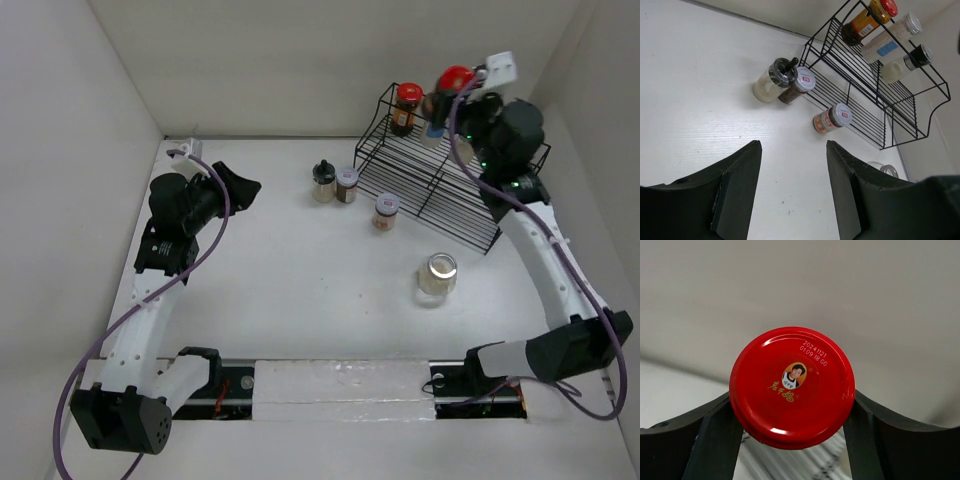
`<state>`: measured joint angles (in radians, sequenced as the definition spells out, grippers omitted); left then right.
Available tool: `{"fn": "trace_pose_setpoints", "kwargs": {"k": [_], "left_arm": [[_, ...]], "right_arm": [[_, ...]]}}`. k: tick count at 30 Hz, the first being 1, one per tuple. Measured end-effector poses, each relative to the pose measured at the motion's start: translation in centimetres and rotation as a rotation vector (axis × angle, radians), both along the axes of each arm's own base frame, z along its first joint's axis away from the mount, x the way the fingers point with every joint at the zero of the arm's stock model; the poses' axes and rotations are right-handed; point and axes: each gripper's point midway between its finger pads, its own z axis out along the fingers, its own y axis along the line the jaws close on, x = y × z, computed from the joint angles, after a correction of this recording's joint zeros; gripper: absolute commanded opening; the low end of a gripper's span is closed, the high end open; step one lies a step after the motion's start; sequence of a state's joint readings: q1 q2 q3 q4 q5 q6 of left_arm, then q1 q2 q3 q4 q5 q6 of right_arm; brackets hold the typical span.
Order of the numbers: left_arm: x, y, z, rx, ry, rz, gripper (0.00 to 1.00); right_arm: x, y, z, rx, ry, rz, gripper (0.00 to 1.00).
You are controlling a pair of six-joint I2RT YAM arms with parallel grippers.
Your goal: Organize the condiment bottles
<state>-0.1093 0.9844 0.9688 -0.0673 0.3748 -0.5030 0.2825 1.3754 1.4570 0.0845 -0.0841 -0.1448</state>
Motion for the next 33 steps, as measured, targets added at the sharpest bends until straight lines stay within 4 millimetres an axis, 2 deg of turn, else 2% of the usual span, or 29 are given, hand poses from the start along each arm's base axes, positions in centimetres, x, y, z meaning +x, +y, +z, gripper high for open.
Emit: {"fn": "trace_pose_setpoints", "kwargs": {"k": [1, 2, 5, 9, 14, 19, 22, 25, 30, 33], "left_arm": [[0.0, 0.0, 0.1, -0.001, -0.002, -0.002, 0.51], [0.0, -0.1, 0.1, -0.002, -0.004, -0.004, 0.51], [0.0, -0.2, 0.2, -0.004, -0.01, -0.012, 0.51], [-0.1, -0.3, 0.3, -0.006, -0.013, -0.017, 0.51], [-0.1, -0.4, 0.4, -0.008, -0.017, -0.025, 0.51], [-0.1, -0.5, 0.4, -0.008, -0.017, -0.029, 0.51], [-0.1, -0.5, 0.3, -0.009, -0.014, -0.033, 0.51], [0.1, -0.6, 0.1, -0.009, -0.006, -0.036, 0.51], [0.2, -0.6, -0.1, -0.01, -0.001, -0.036, 0.51], [0.2, -0.7, -0.1, -0.013, 0.0, -0.039, 0.51]], "right_arm": [[0.1, -3.6, 1.1, 0.017, -0.021, -0.105, 0.54], [0.1, -6.2, 1.7, 0.03, -0.029, -0.182, 0.54], [0.4, -12.8, 1.5, 0.052, -0.006, -0.391, 0.54], [1.6, -18.0, -1.2, 0.05, 0.108, -0.535, 0.54], [4.0, -23.0, -4.0, 0.06, 0.203, -0.64, 0.53], [4.8, -26.0, -7.1, 0.061, 0.278, -0.694, 0.53], [5.5, -26.7, -8.0, 0.068, 0.301, -0.687, 0.53], [6.3, -27.1, -8.3, 0.071, 0.307, -0.677, 0.53], [6.8, -26.7, -8.8, 0.093, 0.31, -0.648, 0.53], [7.1, -26.5, -9.8, 0.098, 0.316, -0.633, 0.53]]}}
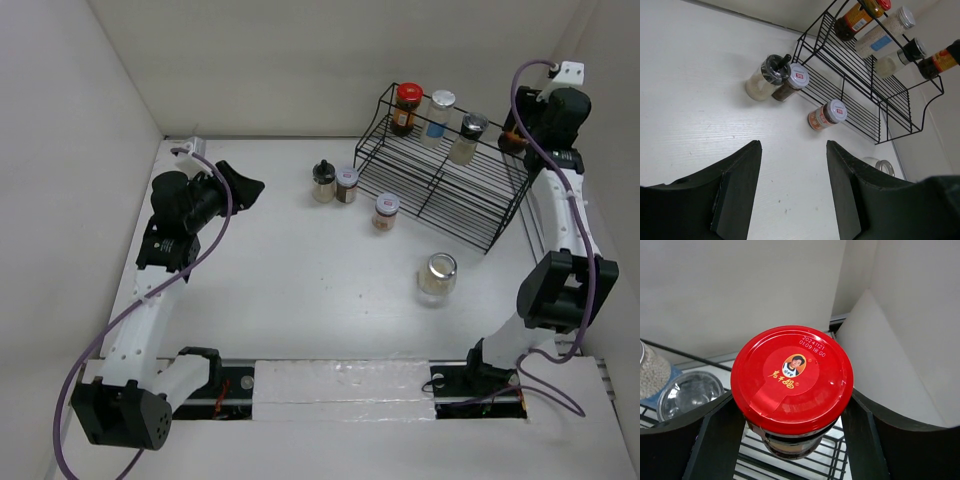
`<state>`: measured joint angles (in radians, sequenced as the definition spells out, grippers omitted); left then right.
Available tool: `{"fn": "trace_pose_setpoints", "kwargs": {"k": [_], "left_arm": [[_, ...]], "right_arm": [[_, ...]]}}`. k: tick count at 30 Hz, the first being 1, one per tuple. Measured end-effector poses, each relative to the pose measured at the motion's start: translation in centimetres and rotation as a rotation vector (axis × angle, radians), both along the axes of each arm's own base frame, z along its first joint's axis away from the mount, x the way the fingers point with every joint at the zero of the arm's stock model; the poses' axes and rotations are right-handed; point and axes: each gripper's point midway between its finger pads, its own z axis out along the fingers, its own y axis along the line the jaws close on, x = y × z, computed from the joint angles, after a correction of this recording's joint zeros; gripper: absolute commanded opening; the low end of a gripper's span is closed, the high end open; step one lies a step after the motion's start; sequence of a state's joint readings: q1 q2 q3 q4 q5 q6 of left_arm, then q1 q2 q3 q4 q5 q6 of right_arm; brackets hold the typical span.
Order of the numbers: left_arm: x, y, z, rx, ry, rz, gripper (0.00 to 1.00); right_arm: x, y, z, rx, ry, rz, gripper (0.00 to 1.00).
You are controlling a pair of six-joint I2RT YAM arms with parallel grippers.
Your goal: Organize the condiment bottles
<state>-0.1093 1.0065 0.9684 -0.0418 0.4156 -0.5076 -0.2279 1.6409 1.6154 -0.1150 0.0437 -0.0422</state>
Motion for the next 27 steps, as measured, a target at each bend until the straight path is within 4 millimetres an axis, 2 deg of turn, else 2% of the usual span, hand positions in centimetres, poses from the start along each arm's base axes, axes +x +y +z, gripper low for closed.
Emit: {"fn": "trace_pose_setpoints", "kwargs": {"k": [5, 9, 12, 13, 17, 20, 23, 25, 27], "left_arm": [[0.0, -0.2, -0.2, -0.003, 0.007, -0.01, 0.51], [0.0, -0.3, -0.1, -0.007, 0.004, -0.016, 0.51], [0.0, -0.3, -0.1, -0.011, 0.005, -0.018, 0.51], [0.0, -0.4, -0.1, -0.012, 0.005, -0.02, 0.51], [0.0, -0.4, 0.0, -0.014, 0.006, -0.022, 0.51], [0.0, -0.4, -0.1, -0.014, 0.007, -0.022, 0.51], [0.0, -0.4, 0.0, -0.015, 0.007, -0.022, 0.51], [0.0, -0.4, 0.0, -0.015, 0.007, -0.022, 0.51], [0.0, -0.4, 0.0, -0.015, 0.007, -0.022, 0.52]], "right_arm": [[0.0, 0.6, -4.3, 0.047, 0.056, 0.019, 0.54], [-0.4, 0.9, -8.2, 0.089, 0.12, 0.021, 0.62], [-0.2, 1.0, -8.4, 0.103, 0.105, 0.024, 0.77], [-0.2, 1.0, -8.3, 0.103, 0.099, 0.025, 0.85], [0.3, 1.2, -7.1, 0.101, 0.043, 0.034, 0.99], [0.3, 1.3, -5.8, 0.095, 0.007, 0.039, 0.99], [-0.4, 1.7, -3.7, 0.085, -0.034, 0.047, 0.99], [-1.4, 2.3, -1.4, 0.073, -0.08, 0.051, 0.99], [-2.9, 4.2, 1.3, 0.06, -0.136, 0.075, 0.92]]}}
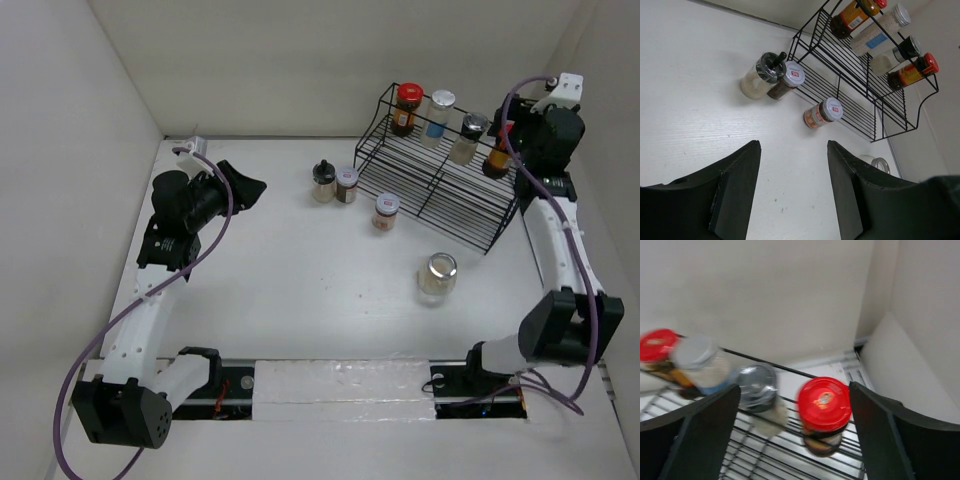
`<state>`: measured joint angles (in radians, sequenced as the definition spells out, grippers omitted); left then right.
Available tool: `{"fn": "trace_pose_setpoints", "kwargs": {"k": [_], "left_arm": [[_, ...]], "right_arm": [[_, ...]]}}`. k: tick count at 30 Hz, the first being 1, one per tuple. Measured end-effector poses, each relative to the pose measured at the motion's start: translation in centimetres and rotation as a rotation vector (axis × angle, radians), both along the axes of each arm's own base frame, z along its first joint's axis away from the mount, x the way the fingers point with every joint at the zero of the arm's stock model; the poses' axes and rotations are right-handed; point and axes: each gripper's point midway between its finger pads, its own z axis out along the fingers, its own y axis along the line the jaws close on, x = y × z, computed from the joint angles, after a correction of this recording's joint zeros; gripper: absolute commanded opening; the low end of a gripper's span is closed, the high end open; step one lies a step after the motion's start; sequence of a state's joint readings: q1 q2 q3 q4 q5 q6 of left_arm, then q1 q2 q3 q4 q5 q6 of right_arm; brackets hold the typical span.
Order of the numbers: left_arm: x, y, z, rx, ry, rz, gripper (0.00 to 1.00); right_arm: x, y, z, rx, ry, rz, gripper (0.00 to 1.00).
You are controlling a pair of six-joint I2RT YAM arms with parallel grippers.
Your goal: Organize the condiment bottles
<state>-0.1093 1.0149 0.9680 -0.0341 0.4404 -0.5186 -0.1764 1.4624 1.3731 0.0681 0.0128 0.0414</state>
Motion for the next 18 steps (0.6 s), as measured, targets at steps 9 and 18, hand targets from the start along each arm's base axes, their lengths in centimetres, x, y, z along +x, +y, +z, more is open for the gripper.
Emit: {"fn": "trace_pose_setpoints", "kwargs": {"k": [9, 18], "left_arm": [[0.3, 0.1, -0.4, -0.002, 0.015, 0.012, 0.52], [0.8, 0.0, -1.2, -0.004, 0.043, 0.013, 0.54]], "right_arm": [[-10.3, 17.6, -5.8, 0.105, 0.002, 0.305, 0.41], [-19.5, 16.3, -18.9, 0.064, 0.429, 0.251, 1.0]]}}
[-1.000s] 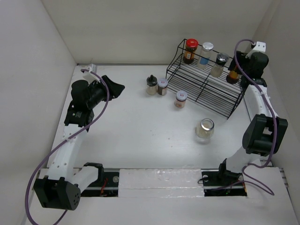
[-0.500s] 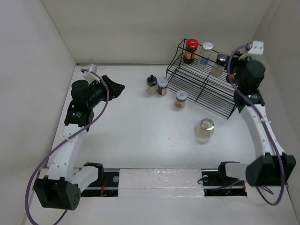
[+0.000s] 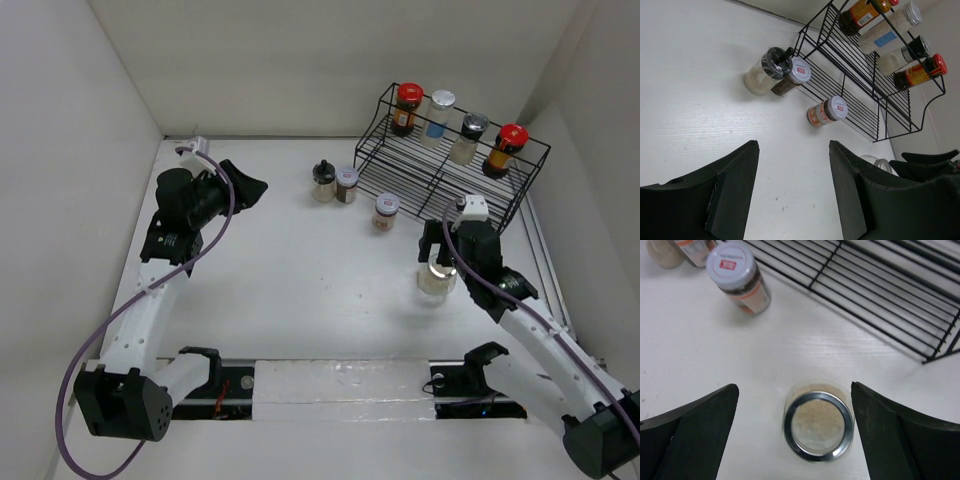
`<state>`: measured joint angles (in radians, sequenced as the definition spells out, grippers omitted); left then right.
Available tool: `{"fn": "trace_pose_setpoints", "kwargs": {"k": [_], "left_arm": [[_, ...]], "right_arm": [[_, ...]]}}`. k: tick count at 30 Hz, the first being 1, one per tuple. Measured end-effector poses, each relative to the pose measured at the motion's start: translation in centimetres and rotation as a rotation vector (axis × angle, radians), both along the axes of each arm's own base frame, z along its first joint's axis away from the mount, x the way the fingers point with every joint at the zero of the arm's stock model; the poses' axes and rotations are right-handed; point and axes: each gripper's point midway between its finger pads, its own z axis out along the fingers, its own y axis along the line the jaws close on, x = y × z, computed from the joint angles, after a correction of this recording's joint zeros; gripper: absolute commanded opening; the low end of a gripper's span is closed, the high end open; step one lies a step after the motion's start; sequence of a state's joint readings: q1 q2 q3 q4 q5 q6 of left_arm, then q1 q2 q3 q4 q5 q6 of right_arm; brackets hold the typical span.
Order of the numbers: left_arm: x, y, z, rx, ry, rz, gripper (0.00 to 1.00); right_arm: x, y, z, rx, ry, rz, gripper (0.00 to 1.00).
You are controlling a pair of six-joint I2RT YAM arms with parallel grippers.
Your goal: Organize the condiment bottles
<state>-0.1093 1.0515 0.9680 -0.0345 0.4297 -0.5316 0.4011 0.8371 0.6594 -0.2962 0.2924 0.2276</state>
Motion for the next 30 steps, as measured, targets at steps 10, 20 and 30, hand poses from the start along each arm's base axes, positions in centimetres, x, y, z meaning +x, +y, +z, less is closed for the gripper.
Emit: {"fn": "trace_pose_setpoints", "kwargs": {"k": [10, 20, 30], "left_arm": [[0.0, -0.1, -0.2, -0.002, 0.007, -0.008, 0.54], [0.0, -0.1, -0.2, -0.002, 0.007, -0.009, 0.54], [0.0, -0.2, -0.2, -0.004, 0.007, -0.015, 0.54]], "right_arm": [[-2.5, -0.8, -5.0, -0.058, 0.207, -0.056, 1.0], [-3.3, -2.1, -7.7, -0.117, 0.316, -0.136, 0.96], [-3.2, -2.0, -6.9, -0.101, 0.289, -0.143, 0.65]]}}
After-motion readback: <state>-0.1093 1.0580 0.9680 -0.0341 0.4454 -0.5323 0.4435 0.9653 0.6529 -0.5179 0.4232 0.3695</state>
